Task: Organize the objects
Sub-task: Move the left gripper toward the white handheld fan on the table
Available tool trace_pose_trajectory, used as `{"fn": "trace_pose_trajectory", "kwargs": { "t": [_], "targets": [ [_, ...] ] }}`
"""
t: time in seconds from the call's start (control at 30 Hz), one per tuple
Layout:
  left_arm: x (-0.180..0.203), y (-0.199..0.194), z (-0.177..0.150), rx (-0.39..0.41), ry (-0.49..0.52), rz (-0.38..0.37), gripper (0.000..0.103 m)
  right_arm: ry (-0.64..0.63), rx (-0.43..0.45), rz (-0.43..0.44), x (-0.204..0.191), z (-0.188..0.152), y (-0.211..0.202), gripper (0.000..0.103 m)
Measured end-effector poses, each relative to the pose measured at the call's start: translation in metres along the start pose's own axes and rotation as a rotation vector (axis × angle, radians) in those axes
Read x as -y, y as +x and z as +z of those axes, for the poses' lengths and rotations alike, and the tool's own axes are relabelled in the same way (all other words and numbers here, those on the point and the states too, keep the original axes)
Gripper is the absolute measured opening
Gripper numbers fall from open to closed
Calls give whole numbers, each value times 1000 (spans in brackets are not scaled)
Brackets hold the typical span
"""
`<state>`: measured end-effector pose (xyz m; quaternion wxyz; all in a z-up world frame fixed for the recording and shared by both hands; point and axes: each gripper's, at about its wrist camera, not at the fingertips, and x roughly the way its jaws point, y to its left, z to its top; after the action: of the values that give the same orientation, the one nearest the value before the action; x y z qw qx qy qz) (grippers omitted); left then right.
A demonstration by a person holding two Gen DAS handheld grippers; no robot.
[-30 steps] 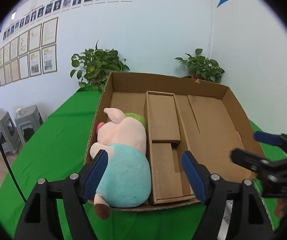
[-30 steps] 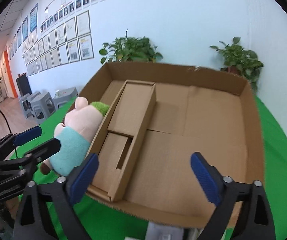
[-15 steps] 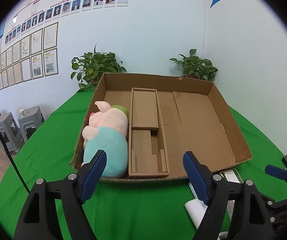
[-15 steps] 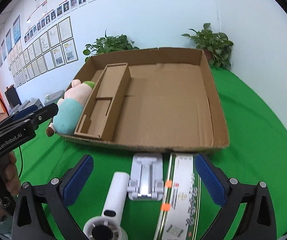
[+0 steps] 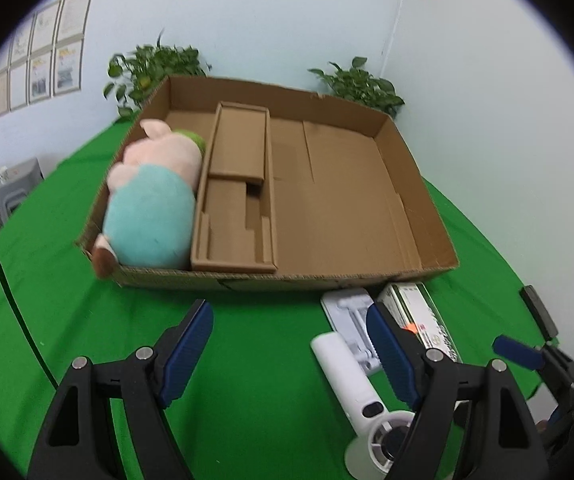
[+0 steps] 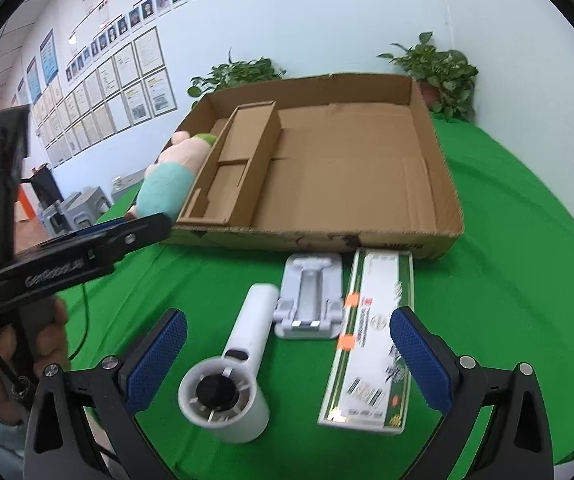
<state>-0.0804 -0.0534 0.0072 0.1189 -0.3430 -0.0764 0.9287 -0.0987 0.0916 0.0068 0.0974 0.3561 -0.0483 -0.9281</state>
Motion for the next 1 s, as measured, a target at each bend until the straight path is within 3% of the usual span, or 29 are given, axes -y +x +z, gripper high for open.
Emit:
{"fn": "trace_pose_trajectory", "kwargs": {
  "t": [0.23,0.5,0.7,0.9,1.0],
  "targets": [
    [0,21,-15,-121,-37,-106,79,2,-67,104,-8,-37,-5,102],
    [9,40,-30,-238,-53,-233,79,-73,-42,185,-31,-57,-9,101],
    [17,51,-44,-311,-41,-301,79,-111,-72,165,-42,-70,6,85],
    [20,57,-52,-355,-57,-350,77,-181,-64,71,-49,-76,14,53],
    [19,57,-53,-356,-69,-378,77,-200,-55,46,-51,-76,14,52]
  ]
}}
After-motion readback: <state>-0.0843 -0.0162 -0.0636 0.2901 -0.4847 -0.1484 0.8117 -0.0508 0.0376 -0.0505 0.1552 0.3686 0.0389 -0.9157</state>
